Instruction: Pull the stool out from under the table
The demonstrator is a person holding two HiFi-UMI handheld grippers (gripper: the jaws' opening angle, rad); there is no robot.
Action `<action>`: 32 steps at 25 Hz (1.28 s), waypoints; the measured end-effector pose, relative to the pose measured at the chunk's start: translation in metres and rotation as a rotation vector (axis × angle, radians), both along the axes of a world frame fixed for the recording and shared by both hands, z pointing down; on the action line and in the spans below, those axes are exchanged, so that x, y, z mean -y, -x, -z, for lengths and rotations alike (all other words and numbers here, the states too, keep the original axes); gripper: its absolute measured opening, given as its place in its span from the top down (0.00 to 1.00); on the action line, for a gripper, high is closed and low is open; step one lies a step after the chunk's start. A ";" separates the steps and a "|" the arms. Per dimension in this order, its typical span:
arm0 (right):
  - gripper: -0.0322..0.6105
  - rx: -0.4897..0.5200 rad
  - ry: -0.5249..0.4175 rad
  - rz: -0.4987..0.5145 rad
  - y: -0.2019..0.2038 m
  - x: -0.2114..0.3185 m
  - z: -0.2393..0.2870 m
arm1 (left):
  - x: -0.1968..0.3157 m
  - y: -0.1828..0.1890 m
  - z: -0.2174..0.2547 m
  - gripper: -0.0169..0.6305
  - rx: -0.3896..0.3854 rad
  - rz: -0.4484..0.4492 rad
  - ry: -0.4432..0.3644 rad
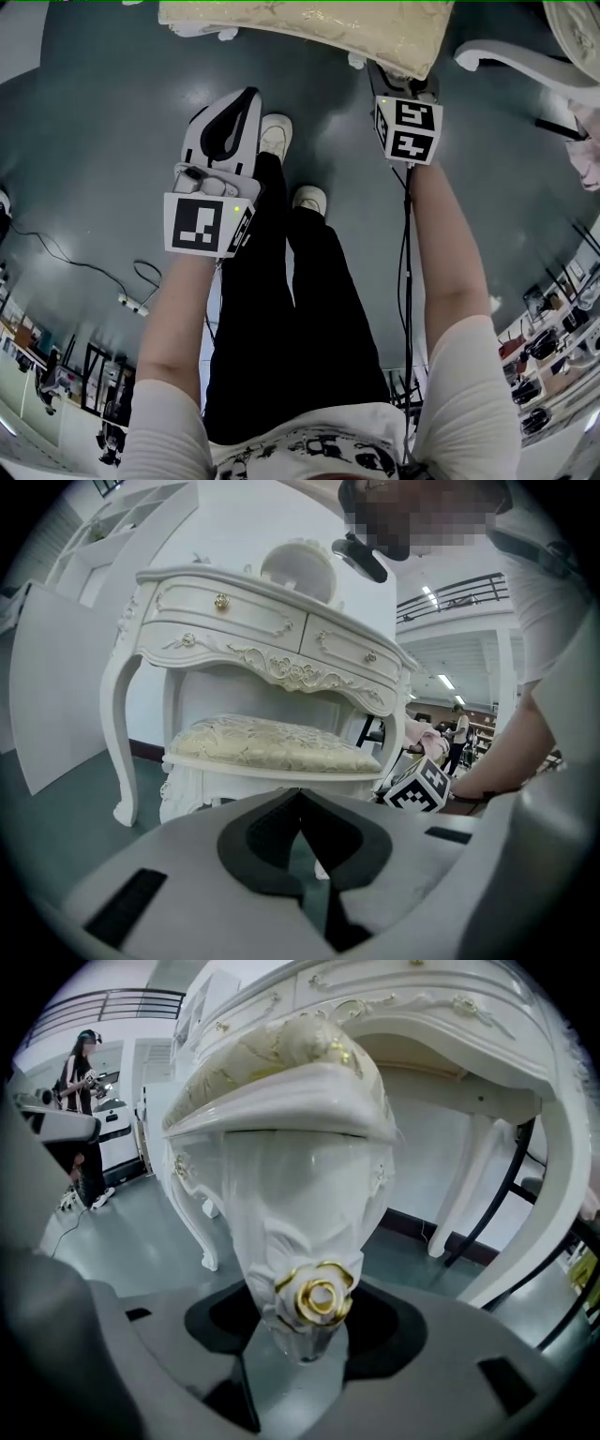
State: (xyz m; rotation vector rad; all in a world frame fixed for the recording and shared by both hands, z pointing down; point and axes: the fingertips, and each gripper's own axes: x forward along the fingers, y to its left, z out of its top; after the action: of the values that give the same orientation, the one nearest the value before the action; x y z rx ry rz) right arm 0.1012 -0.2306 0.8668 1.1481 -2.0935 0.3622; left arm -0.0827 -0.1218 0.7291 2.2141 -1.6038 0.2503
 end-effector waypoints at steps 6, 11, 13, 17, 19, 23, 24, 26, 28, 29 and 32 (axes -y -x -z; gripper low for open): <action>0.53 -0.008 0.032 0.042 0.001 -0.048 -0.005 | -0.041 -0.005 0.001 0.95 -0.012 0.044 0.010; 0.53 -0.016 0.052 0.085 -0.005 -0.088 -0.006 | -0.065 -0.015 0.004 0.95 -0.015 0.041 0.011; 0.53 -0.014 0.055 0.095 -0.003 -0.106 -0.007 | -0.078 -0.014 0.003 0.95 -0.012 0.039 0.011; 0.53 -0.003 0.058 0.107 -0.002 -0.160 -0.009 | -0.125 -0.015 -0.003 0.95 -0.016 0.042 0.018; 0.53 -0.003 0.062 0.113 -0.005 -0.184 -0.009 | -0.147 -0.019 -0.006 0.95 -0.027 0.042 0.026; 0.53 0.002 0.068 0.123 -0.006 -0.208 -0.010 | -0.171 -0.023 -0.015 0.95 -0.037 0.027 0.036; 0.53 0.003 0.070 0.126 -0.006 -0.209 -0.010 | -0.172 -0.023 -0.017 0.95 -0.034 0.022 0.037; 0.53 0.002 0.072 0.134 -0.005 -0.207 -0.010 | -0.171 -0.021 -0.019 0.95 -0.037 0.017 0.042; 0.53 -0.004 0.076 0.137 -0.006 -0.207 -0.010 | -0.175 -0.021 -0.022 0.95 -0.051 0.002 0.063; 0.53 -0.008 0.079 0.132 -0.007 -0.206 -0.011 | -0.178 -0.022 -0.025 0.95 -0.057 -0.012 0.077; 0.53 -0.032 0.101 0.104 -0.008 -0.204 -0.012 | -0.191 -0.023 -0.028 0.95 -0.048 -0.052 0.096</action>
State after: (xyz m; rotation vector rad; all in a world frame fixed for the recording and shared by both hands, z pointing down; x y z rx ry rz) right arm 0.1092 -0.0267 0.8787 0.9768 -2.0731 0.3925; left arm -0.0599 0.0688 0.7575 2.1745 -1.4794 0.2814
